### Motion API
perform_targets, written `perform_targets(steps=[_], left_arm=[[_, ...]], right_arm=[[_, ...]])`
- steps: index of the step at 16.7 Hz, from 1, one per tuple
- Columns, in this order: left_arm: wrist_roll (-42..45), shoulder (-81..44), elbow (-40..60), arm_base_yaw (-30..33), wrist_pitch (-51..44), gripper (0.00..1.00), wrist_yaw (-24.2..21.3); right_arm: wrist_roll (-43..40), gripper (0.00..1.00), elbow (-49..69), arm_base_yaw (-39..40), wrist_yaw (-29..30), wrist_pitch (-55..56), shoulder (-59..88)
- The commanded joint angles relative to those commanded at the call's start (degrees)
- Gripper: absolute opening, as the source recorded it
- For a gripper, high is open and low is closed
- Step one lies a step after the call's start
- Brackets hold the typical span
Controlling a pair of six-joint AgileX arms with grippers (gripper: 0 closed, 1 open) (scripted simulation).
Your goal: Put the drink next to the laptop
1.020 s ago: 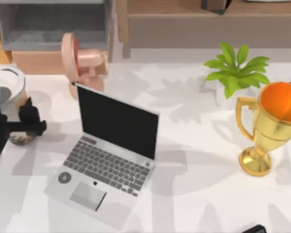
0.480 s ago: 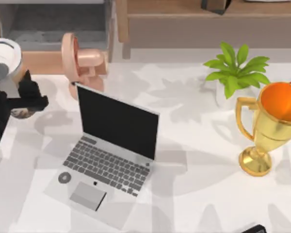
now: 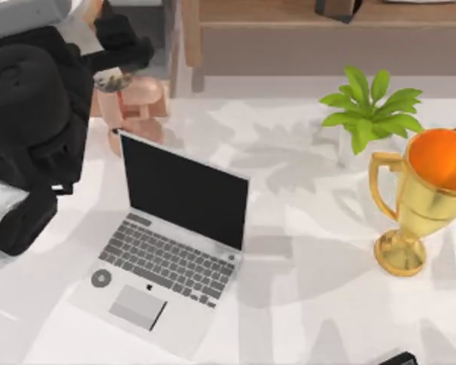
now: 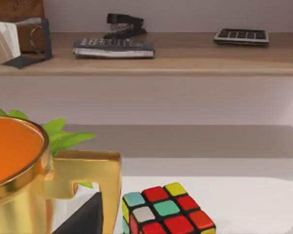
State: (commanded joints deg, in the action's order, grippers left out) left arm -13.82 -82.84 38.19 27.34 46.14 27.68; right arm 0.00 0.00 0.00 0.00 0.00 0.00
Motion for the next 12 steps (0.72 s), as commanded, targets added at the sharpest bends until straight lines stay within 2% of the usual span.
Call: perform_targets(steps=[8,12], left_arm=[[-16.7,-6.7,15.4,31.1,-21.5,0.0,22.8],[-23.7,-14.4,19.1,42.0,-32.5,0.0,31.6]], right_arm=[[0.0,1.0,0.0,0.0,0.0,0.0,0.0],[0.0,1.0,0.0,0.0,0.0,0.0,0.0]])
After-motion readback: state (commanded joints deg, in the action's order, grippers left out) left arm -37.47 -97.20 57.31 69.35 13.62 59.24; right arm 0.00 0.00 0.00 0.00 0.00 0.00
